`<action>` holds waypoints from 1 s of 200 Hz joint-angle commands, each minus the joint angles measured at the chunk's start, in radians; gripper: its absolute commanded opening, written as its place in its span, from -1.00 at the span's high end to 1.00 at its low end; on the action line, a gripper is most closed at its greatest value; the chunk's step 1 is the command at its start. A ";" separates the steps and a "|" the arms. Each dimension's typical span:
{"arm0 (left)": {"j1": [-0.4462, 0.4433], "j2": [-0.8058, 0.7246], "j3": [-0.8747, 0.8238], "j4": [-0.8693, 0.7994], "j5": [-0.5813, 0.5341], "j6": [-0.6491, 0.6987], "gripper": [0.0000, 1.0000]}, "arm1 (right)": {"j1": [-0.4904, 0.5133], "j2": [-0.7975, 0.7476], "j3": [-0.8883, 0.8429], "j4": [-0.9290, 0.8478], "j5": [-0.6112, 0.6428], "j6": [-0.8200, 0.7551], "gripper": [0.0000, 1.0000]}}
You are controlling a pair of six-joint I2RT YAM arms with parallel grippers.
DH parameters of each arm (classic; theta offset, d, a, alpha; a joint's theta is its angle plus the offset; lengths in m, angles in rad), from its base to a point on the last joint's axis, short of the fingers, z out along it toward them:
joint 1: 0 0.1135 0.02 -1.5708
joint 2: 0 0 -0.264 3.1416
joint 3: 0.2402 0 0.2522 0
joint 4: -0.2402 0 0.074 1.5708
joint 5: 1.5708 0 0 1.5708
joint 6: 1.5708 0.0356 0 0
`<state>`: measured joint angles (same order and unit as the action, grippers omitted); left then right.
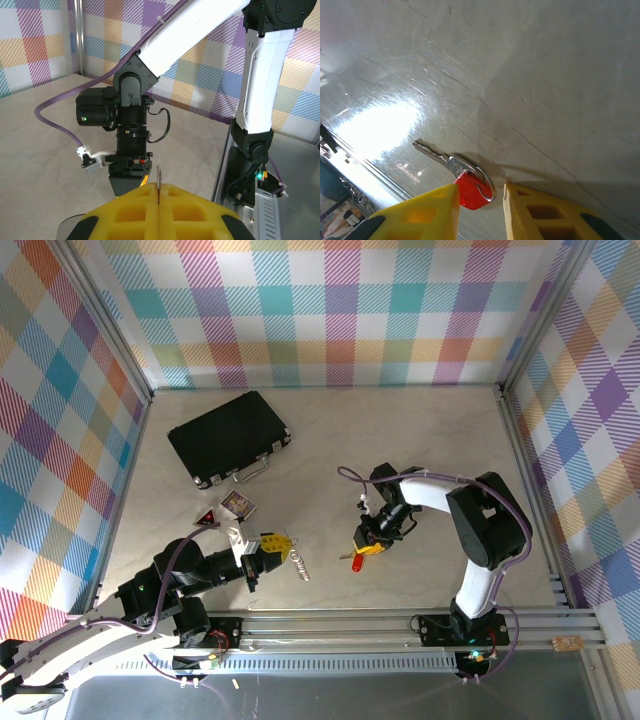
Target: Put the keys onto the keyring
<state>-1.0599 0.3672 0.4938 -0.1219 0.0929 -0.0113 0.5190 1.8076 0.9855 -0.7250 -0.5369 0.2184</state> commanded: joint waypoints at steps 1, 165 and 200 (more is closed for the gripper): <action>-0.008 -0.005 0.007 0.035 0.002 -0.009 1.00 | 0.006 0.023 0.015 0.034 -0.047 -0.029 0.43; -0.008 0.016 0.018 0.040 -0.003 -0.008 1.00 | 0.006 0.005 0.021 0.002 -0.002 -0.057 0.78; -0.008 0.017 0.020 0.038 0.000 -0.008 1.00 | 0.006 -0.010 0.018 0.004 0.000 -0.063 0.86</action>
<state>-1.0599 0.3859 0.4938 -0.1215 0.0887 -0.0113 0.5201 1.8187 0.9897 -0.7006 -0.5385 0.1780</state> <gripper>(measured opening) 0.063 0.083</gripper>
